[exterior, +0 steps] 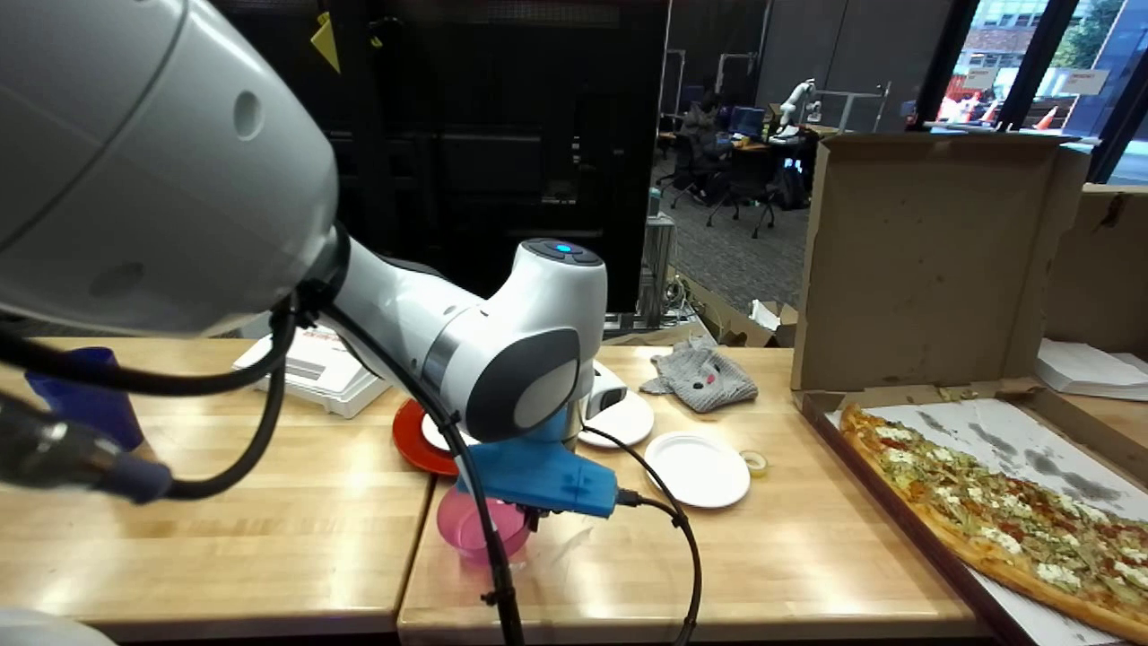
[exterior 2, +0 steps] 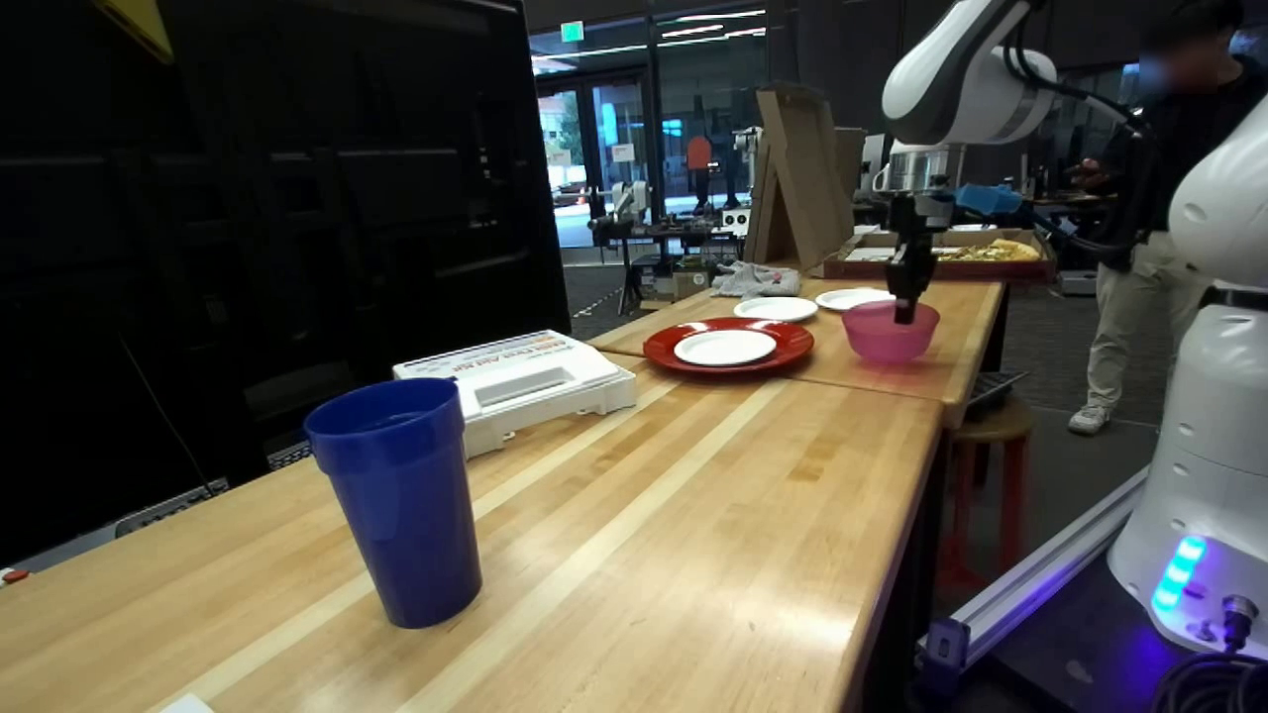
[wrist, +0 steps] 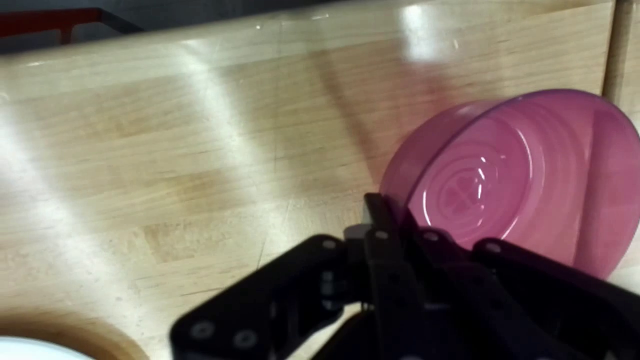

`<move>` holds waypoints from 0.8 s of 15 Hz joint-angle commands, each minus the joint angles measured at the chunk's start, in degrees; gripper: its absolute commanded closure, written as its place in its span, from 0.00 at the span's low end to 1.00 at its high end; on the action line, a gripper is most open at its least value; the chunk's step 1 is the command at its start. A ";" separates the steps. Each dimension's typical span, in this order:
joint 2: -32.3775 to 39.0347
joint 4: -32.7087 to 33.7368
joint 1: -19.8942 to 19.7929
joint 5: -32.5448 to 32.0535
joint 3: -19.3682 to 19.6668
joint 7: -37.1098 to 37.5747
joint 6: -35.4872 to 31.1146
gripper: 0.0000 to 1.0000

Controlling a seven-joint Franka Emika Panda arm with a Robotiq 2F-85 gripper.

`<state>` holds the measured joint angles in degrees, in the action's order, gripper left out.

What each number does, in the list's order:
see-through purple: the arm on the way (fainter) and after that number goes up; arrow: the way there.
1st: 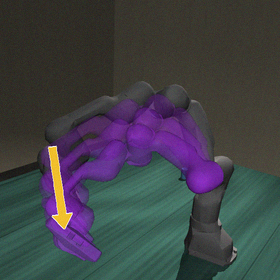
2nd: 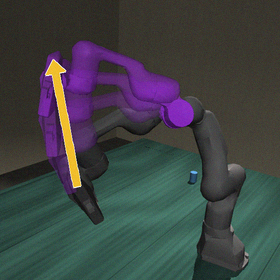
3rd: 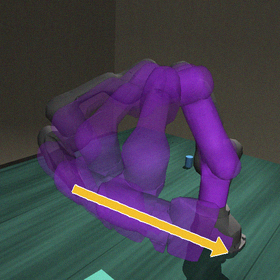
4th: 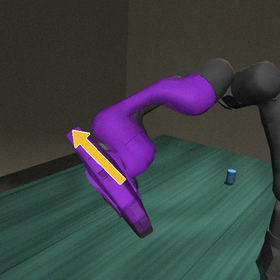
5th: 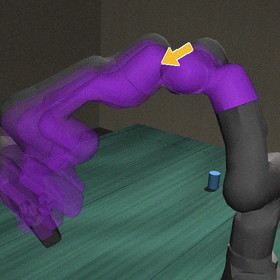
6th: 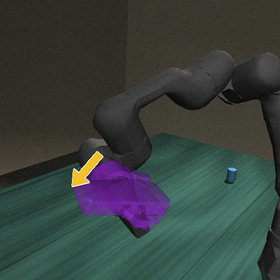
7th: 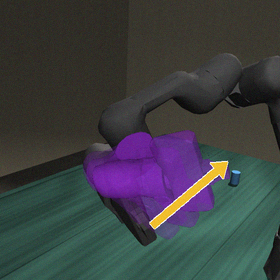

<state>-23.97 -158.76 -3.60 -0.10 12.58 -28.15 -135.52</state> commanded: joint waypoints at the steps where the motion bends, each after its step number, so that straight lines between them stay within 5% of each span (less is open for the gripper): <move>1: -5.53 -0.79 -0.55 -1.23 -0.82 1.77 2.83 0.99; 12: -10.96 -0.33 2.22 2.71 -0.51 2.74 5.77 0.99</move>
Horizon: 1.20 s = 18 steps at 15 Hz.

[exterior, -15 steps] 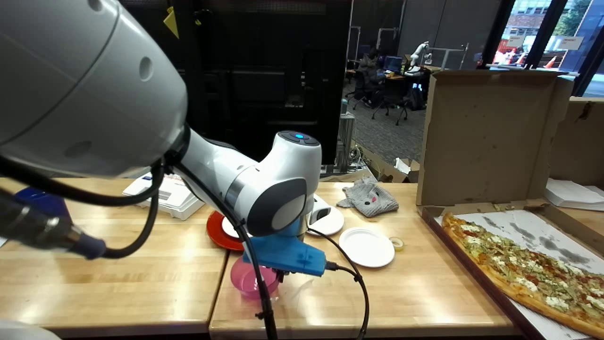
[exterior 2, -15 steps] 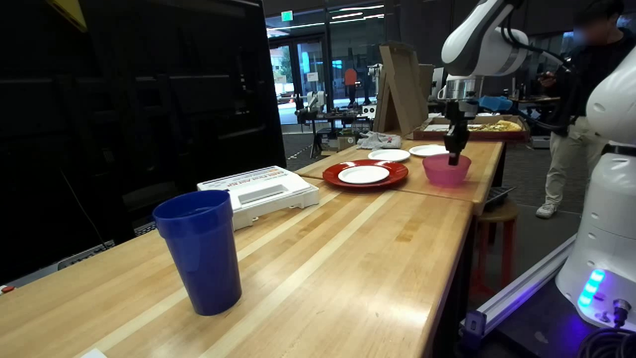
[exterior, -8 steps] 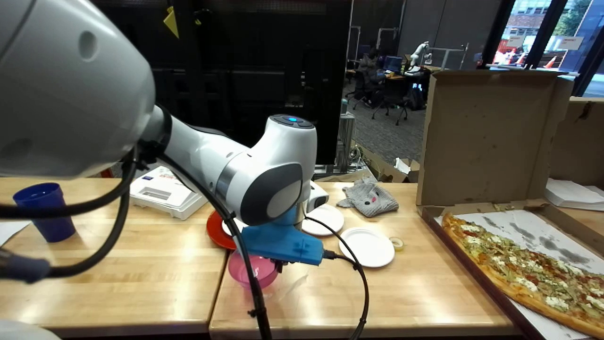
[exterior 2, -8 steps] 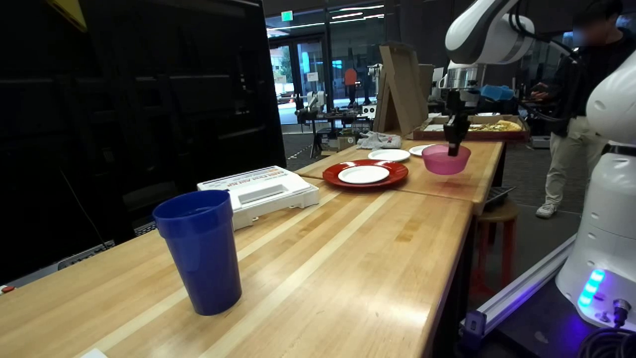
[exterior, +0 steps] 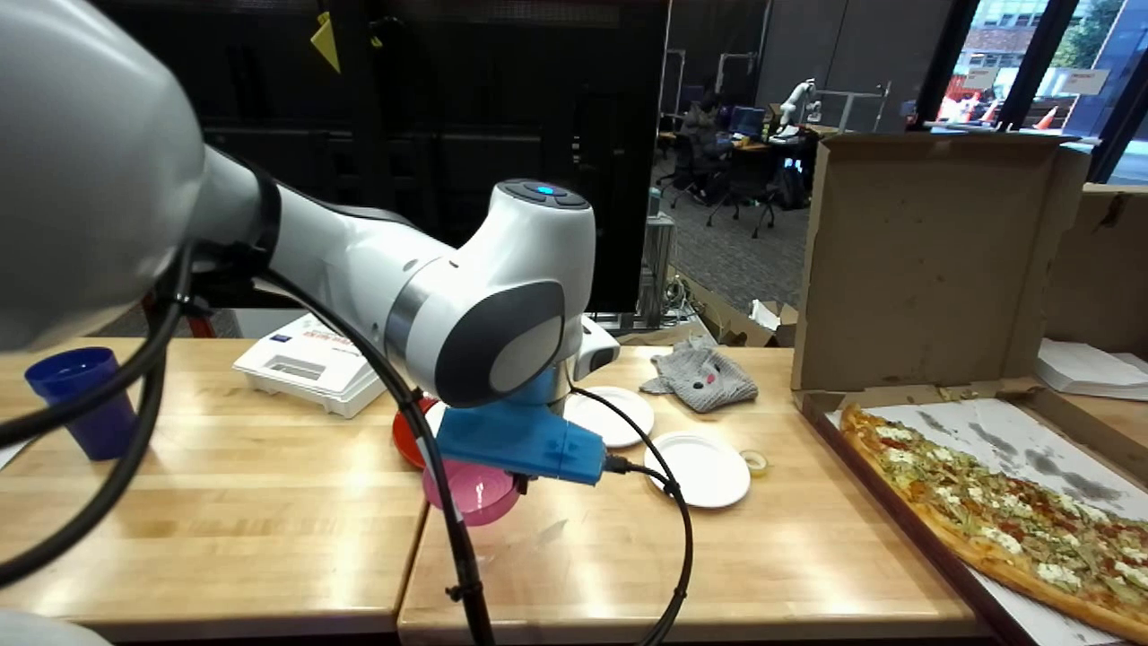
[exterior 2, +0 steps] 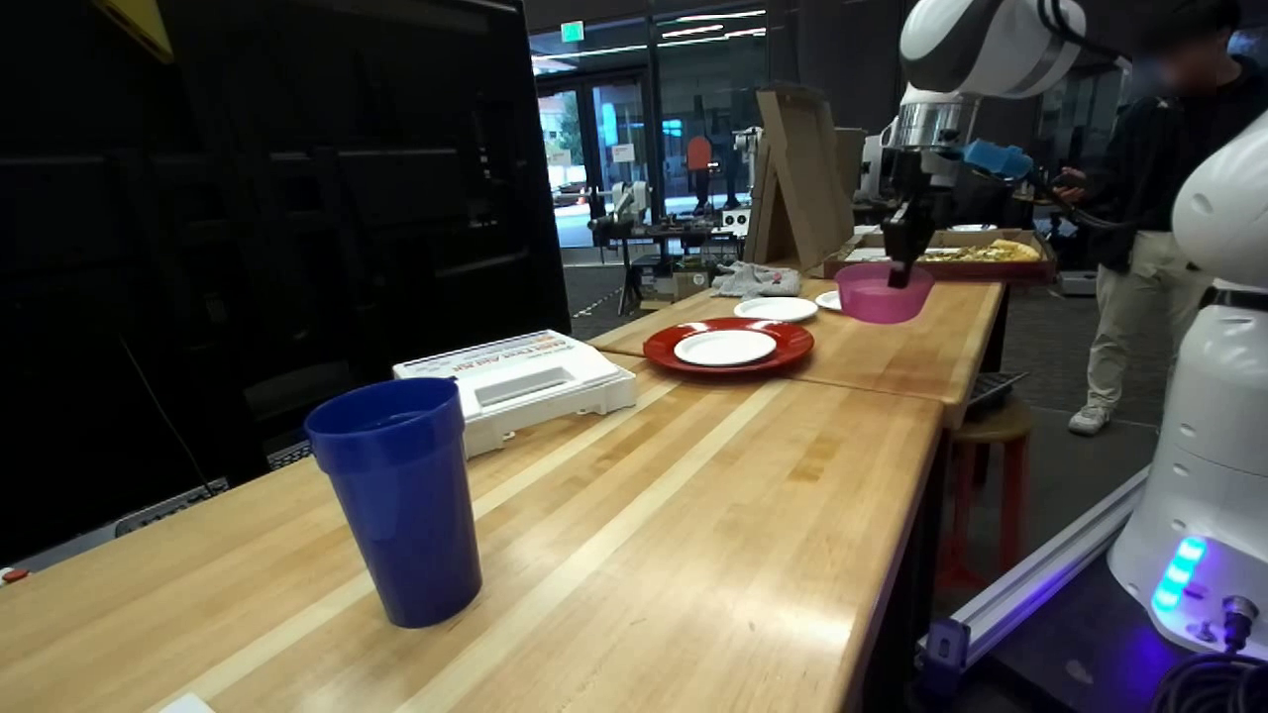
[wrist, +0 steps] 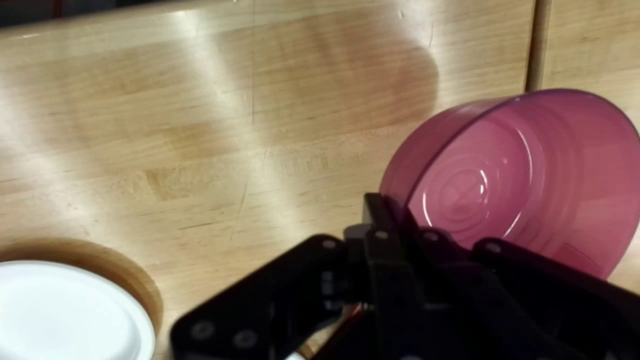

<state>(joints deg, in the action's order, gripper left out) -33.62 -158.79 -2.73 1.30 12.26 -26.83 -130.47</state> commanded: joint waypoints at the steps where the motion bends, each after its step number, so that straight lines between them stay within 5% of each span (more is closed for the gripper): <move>1: -1.07 -0.30 1.98 2.18 -0.13 1.51 0.40 0.99; 18: 3.45 3.90 8.48 12.63 -1.70 5.90 -4.97 0.99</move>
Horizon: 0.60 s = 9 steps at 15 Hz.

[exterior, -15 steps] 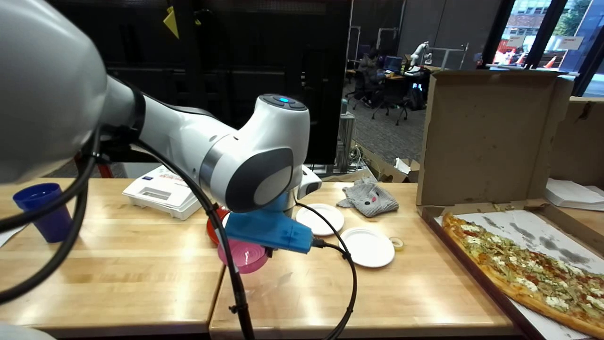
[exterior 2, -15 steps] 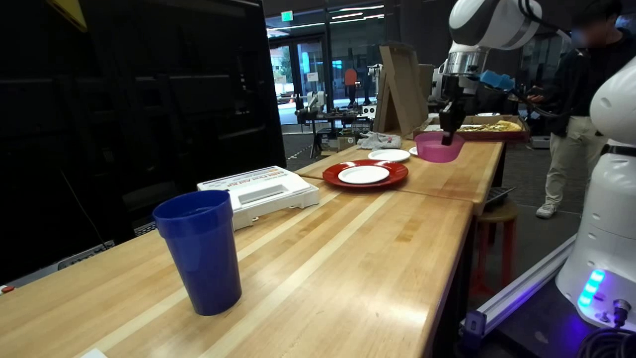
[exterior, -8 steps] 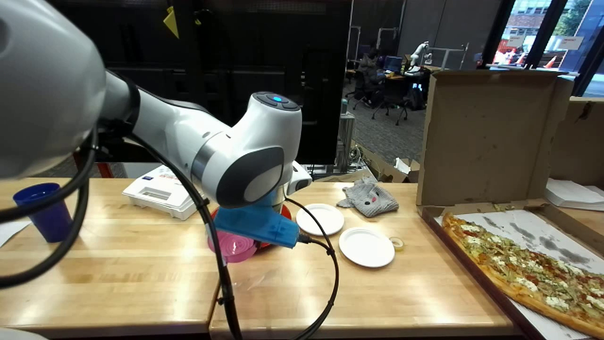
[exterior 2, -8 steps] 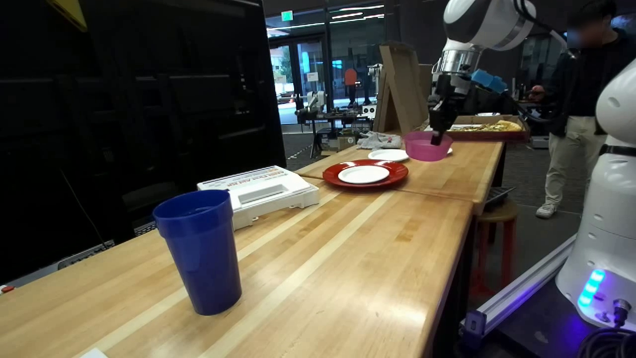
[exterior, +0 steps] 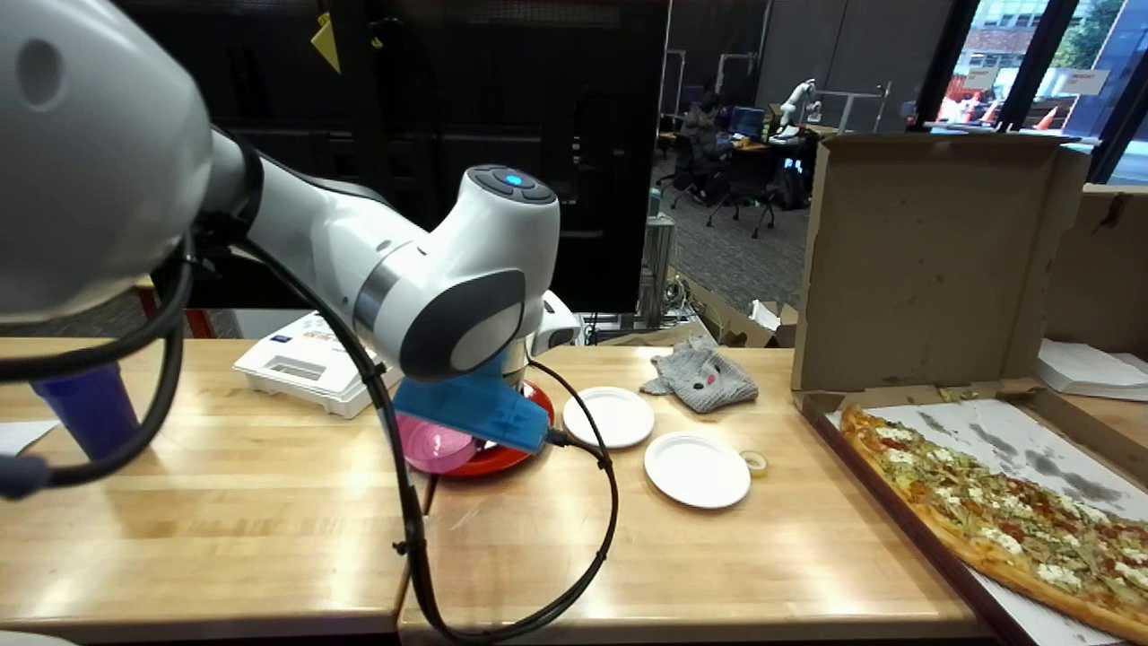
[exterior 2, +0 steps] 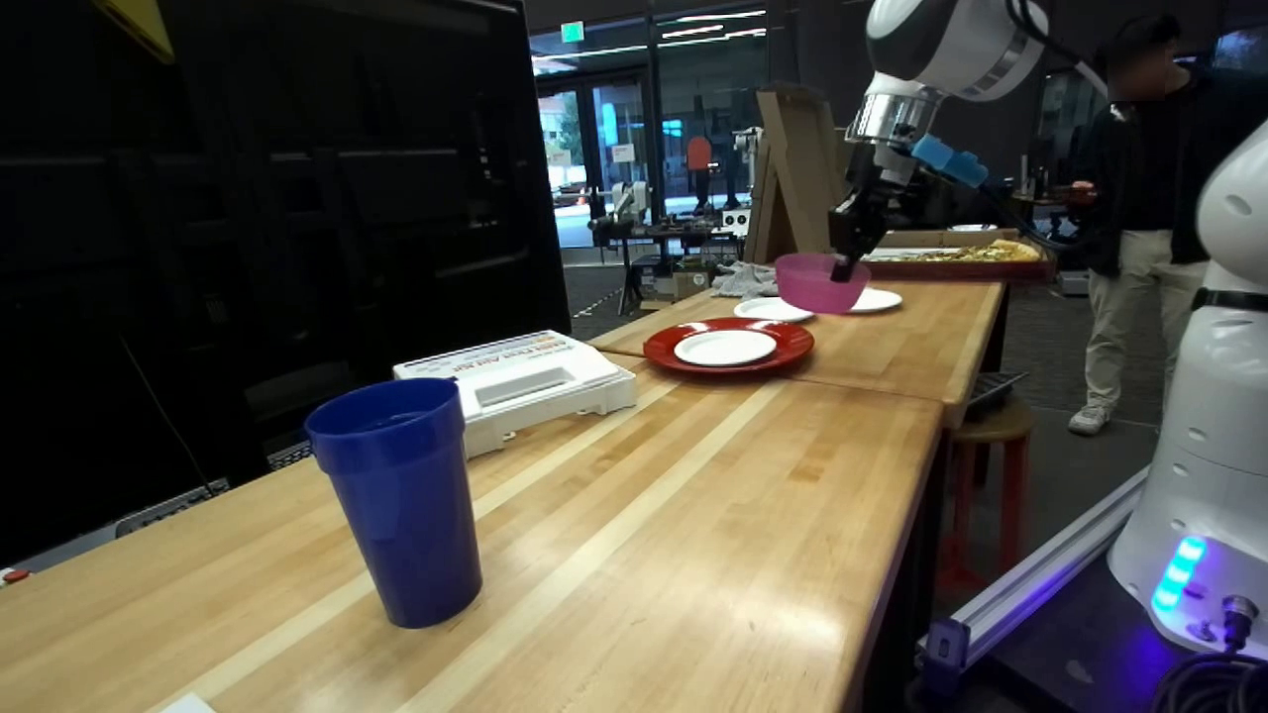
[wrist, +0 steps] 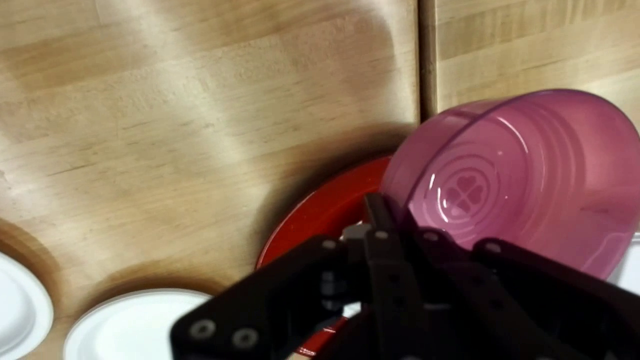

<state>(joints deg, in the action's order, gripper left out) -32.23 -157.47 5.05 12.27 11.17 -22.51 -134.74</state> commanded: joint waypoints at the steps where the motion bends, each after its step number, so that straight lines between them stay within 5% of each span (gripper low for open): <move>1: 2.71 3.36 0.80 1.97 -0.65 1.85 -0.81 0.99; 9: 10.02 9.55 0.93 3.52 -1.61 3.58 -1.46 0.99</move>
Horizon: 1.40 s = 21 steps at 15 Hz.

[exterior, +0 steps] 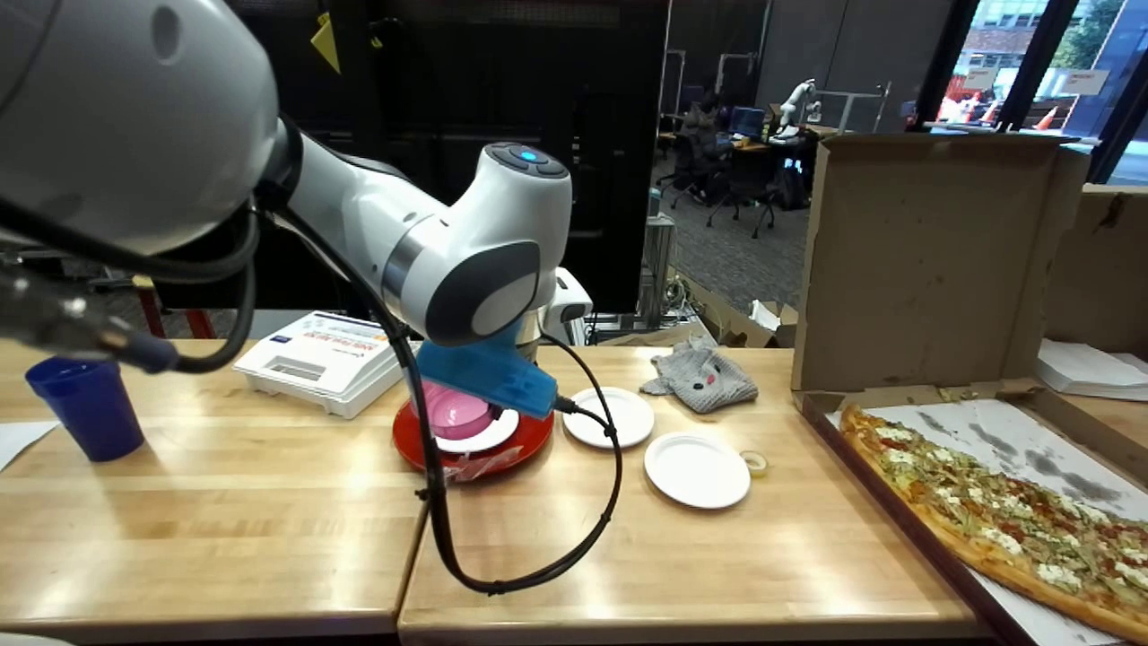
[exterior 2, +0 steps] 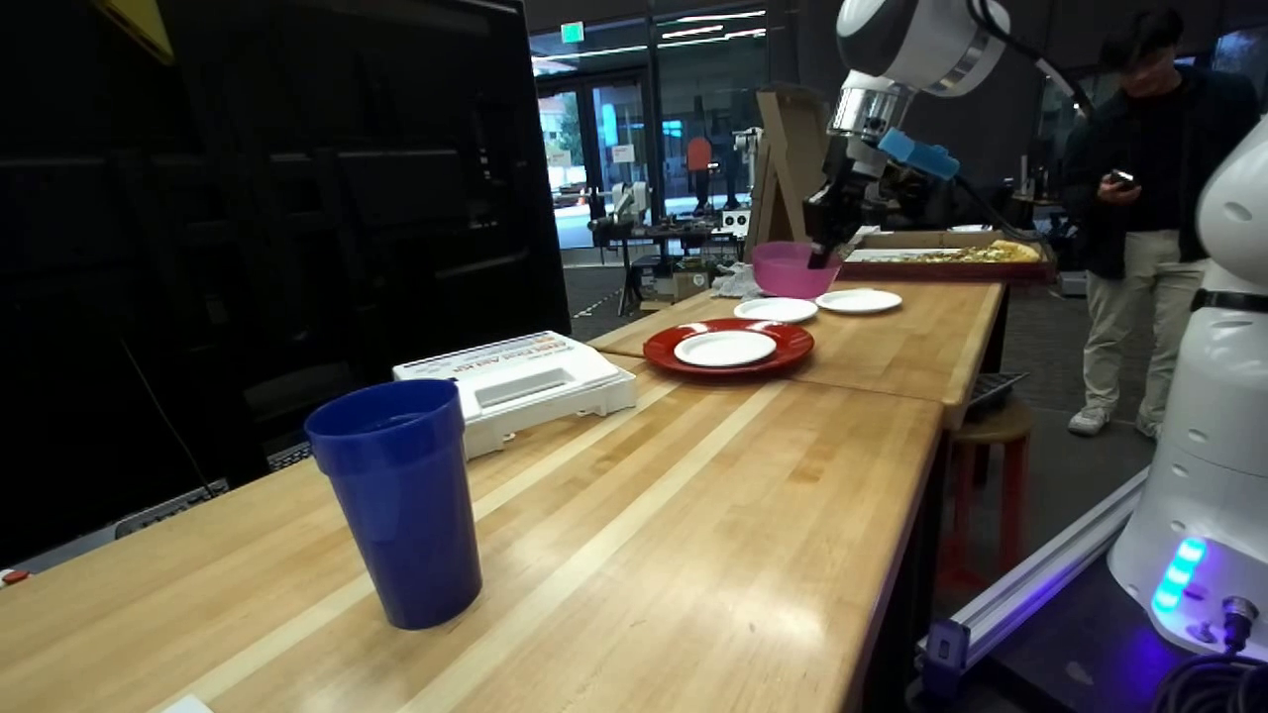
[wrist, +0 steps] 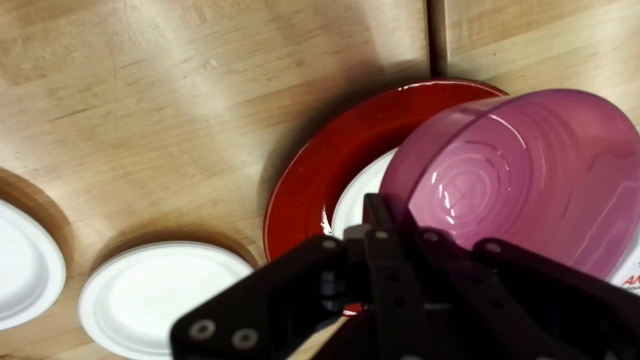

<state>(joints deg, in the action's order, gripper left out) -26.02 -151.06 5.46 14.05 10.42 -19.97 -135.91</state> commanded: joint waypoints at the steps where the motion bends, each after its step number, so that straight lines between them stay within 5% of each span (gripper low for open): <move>1: 5.05 4.03 0.64 2.10 -1.34 1.38 -0.31 0.99; 21: 21.57 14.31 -0.42 2.89 -9.12 5.56 -1.75 0.99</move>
<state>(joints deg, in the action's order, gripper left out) -6.81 -138.72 5.66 15.94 2.27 -15.03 -137.58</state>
